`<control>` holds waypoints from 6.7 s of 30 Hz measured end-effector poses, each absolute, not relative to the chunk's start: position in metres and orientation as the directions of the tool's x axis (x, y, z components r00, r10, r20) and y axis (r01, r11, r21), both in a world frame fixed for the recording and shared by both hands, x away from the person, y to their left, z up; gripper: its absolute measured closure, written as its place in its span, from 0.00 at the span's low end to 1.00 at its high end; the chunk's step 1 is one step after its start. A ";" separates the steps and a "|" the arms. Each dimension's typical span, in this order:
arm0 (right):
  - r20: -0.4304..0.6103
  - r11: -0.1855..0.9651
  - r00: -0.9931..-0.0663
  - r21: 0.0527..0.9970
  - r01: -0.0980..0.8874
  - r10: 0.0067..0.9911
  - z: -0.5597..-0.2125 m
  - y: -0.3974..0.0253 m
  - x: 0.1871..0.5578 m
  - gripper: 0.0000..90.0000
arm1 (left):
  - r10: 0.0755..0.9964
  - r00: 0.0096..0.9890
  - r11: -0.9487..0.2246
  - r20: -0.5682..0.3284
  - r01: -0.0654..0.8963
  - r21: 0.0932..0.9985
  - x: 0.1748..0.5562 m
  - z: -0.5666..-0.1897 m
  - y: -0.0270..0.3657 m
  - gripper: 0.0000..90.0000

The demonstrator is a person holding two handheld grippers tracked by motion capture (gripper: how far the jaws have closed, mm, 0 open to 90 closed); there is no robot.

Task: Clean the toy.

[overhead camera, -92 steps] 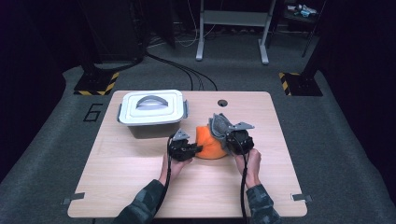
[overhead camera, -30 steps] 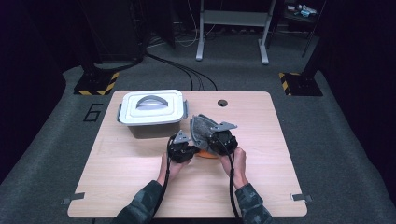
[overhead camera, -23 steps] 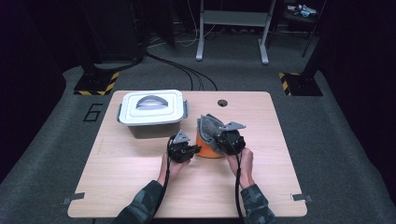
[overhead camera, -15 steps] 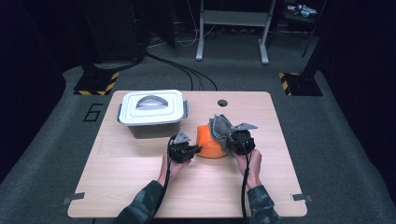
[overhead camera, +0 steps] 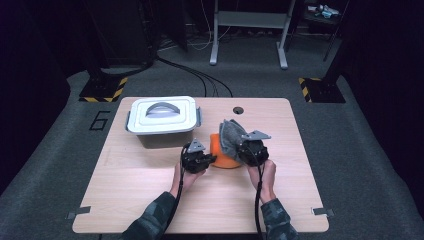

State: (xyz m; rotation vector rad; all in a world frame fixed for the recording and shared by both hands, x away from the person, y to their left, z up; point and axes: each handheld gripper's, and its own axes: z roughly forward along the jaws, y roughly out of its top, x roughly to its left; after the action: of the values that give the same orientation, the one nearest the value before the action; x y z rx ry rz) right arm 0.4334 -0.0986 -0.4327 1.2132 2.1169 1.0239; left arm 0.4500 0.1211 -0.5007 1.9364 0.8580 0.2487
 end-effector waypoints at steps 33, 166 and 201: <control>-0.043 0.319 -0.466 0.784 0.532 0.884 -0.436 -0.110 0.435 0.84 | 0.664 0.722 -0.278 -0.193 0.479 0.833 0.451 -0.503 0.122 0.94; -0.048 0.347 -0.462 0.731 0.588 0.885 -0.466 -0.099 0.439 0.84 | 0.701 0.712 -0.386 -0.040 0.426 0.818 0.455 -0.490 0.105 0.70; -0.040 0.250 -0.312 0.699 0.670 0.949 -0.464 -0.144 0.465 0.84 | 0.698 0.713 -0.386 -0.067 0.454 0.803 0.459 -0.498 0.111 0.86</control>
State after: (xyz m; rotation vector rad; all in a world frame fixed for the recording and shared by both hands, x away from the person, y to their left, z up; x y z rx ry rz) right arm 0.4652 -0.1439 -0.4640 1.4717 2.0683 0.8082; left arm 0.4590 0.1114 -0.4980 2.0481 0.8766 0.3557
